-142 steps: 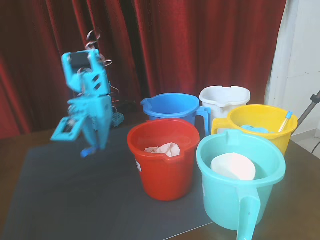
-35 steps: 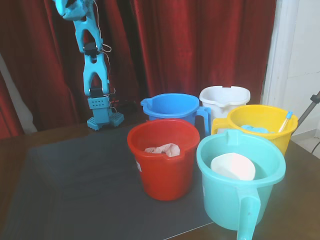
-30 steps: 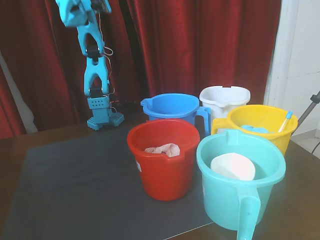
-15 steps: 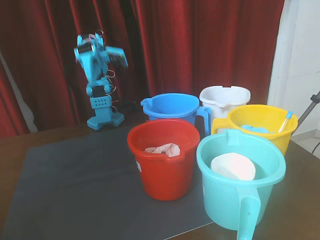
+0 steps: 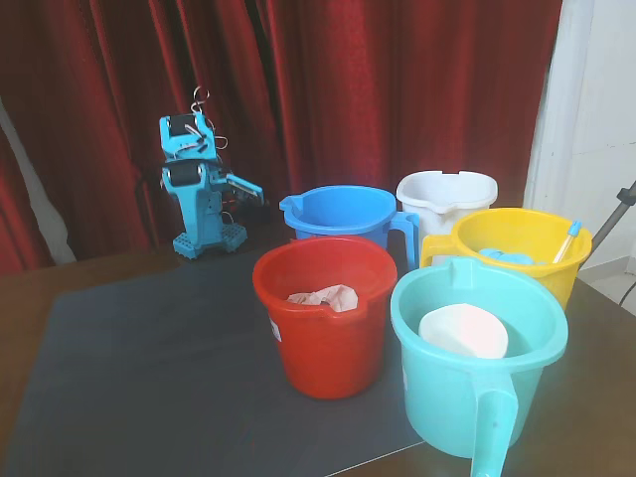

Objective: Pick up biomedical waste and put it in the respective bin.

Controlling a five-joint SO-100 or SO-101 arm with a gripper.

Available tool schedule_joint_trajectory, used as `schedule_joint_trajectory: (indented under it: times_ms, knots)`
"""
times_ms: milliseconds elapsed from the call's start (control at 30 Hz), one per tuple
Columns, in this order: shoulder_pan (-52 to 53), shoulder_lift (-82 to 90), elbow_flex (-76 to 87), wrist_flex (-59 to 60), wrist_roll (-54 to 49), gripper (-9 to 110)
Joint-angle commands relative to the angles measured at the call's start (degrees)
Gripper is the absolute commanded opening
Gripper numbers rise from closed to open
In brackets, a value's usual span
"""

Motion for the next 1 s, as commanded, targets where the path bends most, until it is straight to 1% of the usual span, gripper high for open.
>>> schedule_joint_trajectory:
  times_ms: [0, 233, 367, 600, 967]
  knots:
    - [-0.35, 0.44, 0.09, -0.79, -0.35, -1]
    - [0.79, 0.35, 0.0, 7.12, -0.35, 0]
    - [4.22, 0.35, 0.0, 8.0, -0.62, 0]
    - [12.48, 0.79, -0.62, 19.07, -0.88, 0]
    - [13.8, 0.7, -0.79, 19.78, -0.35, 0]
